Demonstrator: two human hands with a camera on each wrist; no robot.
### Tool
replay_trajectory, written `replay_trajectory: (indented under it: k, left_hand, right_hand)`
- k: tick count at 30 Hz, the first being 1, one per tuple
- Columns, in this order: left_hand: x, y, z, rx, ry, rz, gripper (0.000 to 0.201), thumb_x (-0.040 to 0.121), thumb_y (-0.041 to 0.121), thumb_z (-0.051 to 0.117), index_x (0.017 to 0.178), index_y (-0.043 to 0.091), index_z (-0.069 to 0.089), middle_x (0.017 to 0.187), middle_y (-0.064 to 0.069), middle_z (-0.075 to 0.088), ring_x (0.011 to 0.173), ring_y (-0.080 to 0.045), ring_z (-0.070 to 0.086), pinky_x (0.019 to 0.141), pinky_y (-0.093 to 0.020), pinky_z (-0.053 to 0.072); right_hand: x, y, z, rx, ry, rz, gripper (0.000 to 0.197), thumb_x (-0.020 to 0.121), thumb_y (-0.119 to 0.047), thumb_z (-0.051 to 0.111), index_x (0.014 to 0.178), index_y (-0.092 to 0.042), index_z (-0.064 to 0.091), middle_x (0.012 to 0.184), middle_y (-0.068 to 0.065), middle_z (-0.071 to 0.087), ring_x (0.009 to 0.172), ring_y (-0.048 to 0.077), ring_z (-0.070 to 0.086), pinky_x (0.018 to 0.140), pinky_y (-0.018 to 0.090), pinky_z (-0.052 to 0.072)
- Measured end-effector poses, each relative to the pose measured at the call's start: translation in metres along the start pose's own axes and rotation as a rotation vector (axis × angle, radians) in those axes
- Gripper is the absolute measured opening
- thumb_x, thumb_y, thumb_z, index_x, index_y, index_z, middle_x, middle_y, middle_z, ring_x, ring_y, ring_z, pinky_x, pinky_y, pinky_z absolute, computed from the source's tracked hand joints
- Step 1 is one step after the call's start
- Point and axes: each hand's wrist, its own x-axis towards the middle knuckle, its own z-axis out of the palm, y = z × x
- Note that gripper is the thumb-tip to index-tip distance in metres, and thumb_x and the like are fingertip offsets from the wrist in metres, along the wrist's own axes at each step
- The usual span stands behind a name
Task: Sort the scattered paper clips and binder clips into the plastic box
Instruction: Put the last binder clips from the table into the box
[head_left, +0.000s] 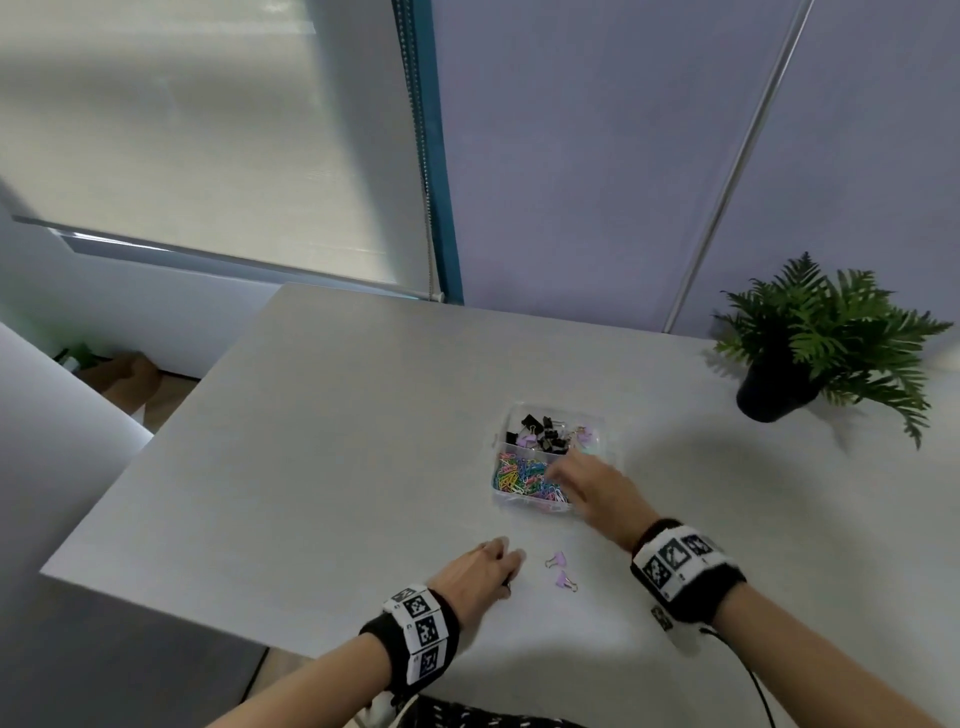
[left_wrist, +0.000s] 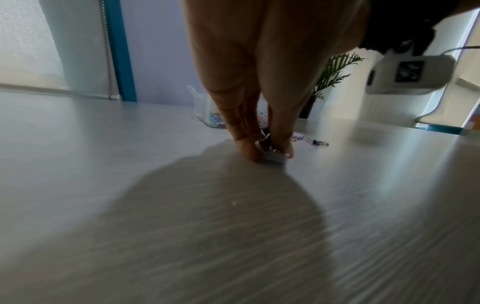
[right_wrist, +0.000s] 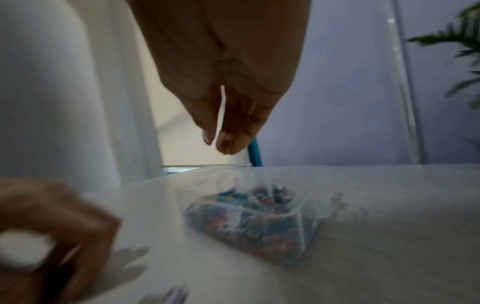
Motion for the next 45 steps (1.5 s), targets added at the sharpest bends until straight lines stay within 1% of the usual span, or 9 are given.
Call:
replay_trajectory:
  k: [8,11,13,18,25,31,35,40,45]
  left_hand:
    - [0.002,0.007,-0.012,0.061,-0.048,0.002,0.011,0.089,0.008,0.05,0.1,0.008,0.051,0.105,-0.013,0.057,0.097,-0.029,0.055,0.08,-0.038,0.046]
    - [0.001,0.007,-0.019,0.026,-0.066,-0.015,0.012,0.087,0.007,0.051,0.098,0.01,0.055,0.106,-0.011,0.058,0.097,-0.029,0.057,0.08,-0.035,0.045]
    - [0.002,0.006,-0.026,-0.025,-0.082,-0.033,0.016,0.085,0.008,0.051,0.098,0.01,0.059,0.109,-0.011,0.058,0.098,-0.03,0.058,0.082,-0.033,0.044]
    - [0.019,0.018,-0.07,-0.091,-0.033,0.046,0.016,0.088,0.011,0.053,0.098,0.004,0.061,0.106,-0.014,0.064,0.098,-0.026,0.059,0.082,-0.025,0.041]
    - [0.099,0.017,-0.137,-0.169,0.149,0.014,0.012,0.088,0.014,0.058,0.096,0.007,0.063,0.103,-0.009,0.068,0.096,-0.022,0.063,0.091,-0.034,0.05]
    - [0.147,0.007,-0.142,-0.14,0.154,-0.059,0.014,0.086,0.003,0.056,0.096,0.004,0.065,0.104,-0.014,0.069,0.099,-0.03,0.063,0.087,-0.035,0.05]
    - [0.148,-0.005,-0.127,-0.124,0.111,-0.1,0.03,0.088,0.009,0.057,0.118,0.005,0.057,0.121,-0.018,0.06,0.112,-0.032,0.056,0.096,-0.037,0.044]
    - [0.125,-0.027,-0.114,-0.247,0.466,-0.275,0.046,0.089,0.013,0.054,0.133,0.01,0.041,0.137,-0.014,0.041,0.127,-0.03,0.041,0.106,-0.039,0.039]
    - [0.101,-0.036,-0.09,-0.32,0.344,-0.437,0.062,0.088,0.022,0.059,0.14,0.008,0.028,0.138,-0.017,0.041,0.127,-0.031,0.044,0.106,-0.041,0.039]
  right_hand:
    - [-0.06,-0.013,0.057,-0.29,-0.423,0.061,0.056,0.082,-0.023,0.063,0.132,-0.012,0.038,0.143,0.01,0.03,0.131,0.027,0.03,0.096,0.039,0.04]
    - [-0.063,-0.011,0.066,-0.39,-0.395,0.047,0.061,0.05,-0.034,0.086,0.101,-0.02,0.055,0.109,0.002,0.057,0.102,0.019,0.045,0.066,0.024,0.049]
    - [-0.065,-0.008,0.07,-0.384,-0.329,0.055,0.062,0.036,-0.028,0.089,0.085,-0.025,0.05,0.087,-0.007,0.055,0.082,0.012,0.044,0.046,0.018,0.039]
    - [-0.067,-0.008,0.074,-0.182,-0.253,0.11,0.022,0.084,-0.008,0.053,0.105,-0.008,0.048,0.113,0.008,0.046,0.106,0.027,0.043,0.065,0.03,0.032]
    - [-0.07,-0.014,0.073,-0.03,-0.294,0.171,0.018,0.082,-0.003,0.052,0.091,-0.013,0.039,0.11,0.007,0.043,0.087,0.015,0.03,0.073,0.035,0.039]
    - [-0.076,-0.013,0.076,-0.061,-0.316,0.187,0.019,0.086,-0.011,0.049,0.105,-0.01,0.047,0.115,0.004,0.047,0.102,0.021,0.041,0.073,0.031,0.034]
    - [-0.076,-0.009,0.077,-0.069,-0.321,0.161,0.019,0.086,-0.011,0.046,0.105,-0.007,0.049,0.117,0.008,0.046,0.108,0.023,0.042,0.076,0.03,0.037]
    - [-0.083,-0.004,0.079,0.0,-0.28,0.076,0.012,0.086,-0.007,0.044,0.096,-0.006,0.051,0.111,0.009,0.046,0.1,0.025,0.045,0.076,0.029,0.034]
    - [-0.083,-0.003,0.07,0.144,-0.27,0.063,0.013,0.083,-0.013,0.04,0.088,-0.005,0.049,0.093,0.004,0.048,0.079,0.011,0.036,0.069,0.024,0.029]
